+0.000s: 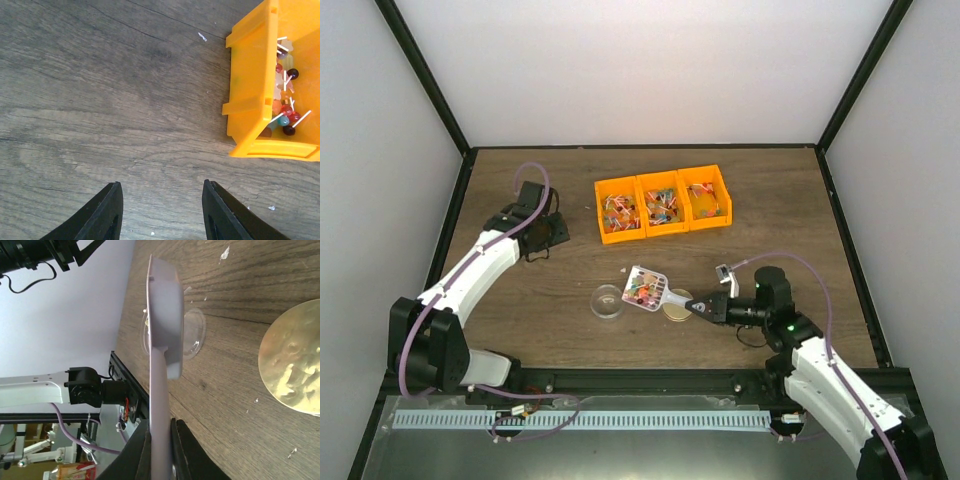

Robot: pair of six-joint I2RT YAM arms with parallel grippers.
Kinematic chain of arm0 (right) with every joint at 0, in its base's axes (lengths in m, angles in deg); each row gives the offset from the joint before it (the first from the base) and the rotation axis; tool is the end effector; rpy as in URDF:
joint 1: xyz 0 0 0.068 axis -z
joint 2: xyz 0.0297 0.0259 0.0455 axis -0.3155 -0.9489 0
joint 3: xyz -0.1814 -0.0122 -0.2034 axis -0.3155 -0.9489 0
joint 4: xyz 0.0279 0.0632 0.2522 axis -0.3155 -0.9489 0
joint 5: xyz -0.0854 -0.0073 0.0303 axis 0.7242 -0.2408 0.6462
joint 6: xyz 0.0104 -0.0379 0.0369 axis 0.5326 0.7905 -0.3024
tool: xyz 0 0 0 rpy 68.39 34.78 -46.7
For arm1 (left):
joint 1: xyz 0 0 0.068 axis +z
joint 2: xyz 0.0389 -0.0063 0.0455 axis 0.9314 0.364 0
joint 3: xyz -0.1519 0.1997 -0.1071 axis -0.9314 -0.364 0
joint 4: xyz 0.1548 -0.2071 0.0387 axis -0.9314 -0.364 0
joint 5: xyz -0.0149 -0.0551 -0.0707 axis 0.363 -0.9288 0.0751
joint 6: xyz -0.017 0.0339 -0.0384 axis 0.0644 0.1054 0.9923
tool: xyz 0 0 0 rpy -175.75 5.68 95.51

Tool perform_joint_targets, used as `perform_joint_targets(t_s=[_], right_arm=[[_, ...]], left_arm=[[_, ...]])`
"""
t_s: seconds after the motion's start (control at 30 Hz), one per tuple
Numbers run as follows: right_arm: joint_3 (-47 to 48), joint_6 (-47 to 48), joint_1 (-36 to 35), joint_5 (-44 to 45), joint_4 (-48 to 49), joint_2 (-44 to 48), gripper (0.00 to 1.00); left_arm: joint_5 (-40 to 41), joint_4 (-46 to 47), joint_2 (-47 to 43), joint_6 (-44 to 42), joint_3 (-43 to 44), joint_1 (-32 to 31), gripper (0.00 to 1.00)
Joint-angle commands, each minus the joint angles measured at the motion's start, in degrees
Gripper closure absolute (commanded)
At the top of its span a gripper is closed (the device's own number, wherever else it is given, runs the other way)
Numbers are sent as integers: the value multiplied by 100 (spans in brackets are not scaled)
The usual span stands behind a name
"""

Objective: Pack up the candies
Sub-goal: Place the fake candies in the packing bottle.

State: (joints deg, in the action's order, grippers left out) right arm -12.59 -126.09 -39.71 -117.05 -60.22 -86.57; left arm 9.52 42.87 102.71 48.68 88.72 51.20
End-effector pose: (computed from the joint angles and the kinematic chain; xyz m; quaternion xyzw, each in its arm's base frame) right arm 0.1198 0.0762 0.1756 -0.0394 0.8084 0.5606 0.1749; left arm 0.2676 -0.0816 0.2581 -0.1378 0.9479 -0.0919 0.2721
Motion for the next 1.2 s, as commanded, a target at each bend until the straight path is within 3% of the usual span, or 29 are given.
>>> perform_joint_targets(t_s=[0.0, 0.4, 1.17], right_arm=[[551, 571, -168, 287, -315, -182, 99], [1011, 1007, -451, 618, -635, -516, 99], [2245, 1517, -2182, 2535, -1459, -1528, 99]], left_arm=[[110, 109, 8, 5, -62, 14, 54], [108, 240, 84, 41, -152, 14, 54], [184, 256, -56, -25, -351, 27, 54]])
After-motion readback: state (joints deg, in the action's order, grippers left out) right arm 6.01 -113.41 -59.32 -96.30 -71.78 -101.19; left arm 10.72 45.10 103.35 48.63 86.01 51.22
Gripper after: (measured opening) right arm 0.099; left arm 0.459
